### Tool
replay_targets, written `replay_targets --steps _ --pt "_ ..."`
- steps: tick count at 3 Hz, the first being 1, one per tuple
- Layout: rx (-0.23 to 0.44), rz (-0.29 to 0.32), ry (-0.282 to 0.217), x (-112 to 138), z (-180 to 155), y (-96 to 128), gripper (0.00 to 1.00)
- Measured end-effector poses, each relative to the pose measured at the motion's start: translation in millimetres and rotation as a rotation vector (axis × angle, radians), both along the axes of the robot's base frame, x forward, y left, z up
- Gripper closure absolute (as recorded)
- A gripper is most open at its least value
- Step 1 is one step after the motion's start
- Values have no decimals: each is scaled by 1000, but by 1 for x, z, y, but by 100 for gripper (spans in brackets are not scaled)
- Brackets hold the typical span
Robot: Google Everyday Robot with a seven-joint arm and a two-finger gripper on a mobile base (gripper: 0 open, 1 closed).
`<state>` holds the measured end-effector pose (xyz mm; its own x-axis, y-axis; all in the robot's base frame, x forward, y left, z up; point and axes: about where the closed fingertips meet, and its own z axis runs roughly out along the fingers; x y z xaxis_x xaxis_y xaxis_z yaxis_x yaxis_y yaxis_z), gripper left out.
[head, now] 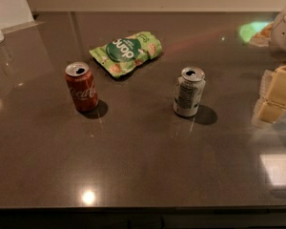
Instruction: Pick coke can
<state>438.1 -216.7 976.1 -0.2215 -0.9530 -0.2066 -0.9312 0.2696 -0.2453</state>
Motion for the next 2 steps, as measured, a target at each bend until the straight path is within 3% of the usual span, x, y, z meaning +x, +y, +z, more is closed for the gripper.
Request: replay_targets --steps 1,2 --pt "0 0 0 0 0 0 0" --pt "36 43 -30 12 10 22 0"
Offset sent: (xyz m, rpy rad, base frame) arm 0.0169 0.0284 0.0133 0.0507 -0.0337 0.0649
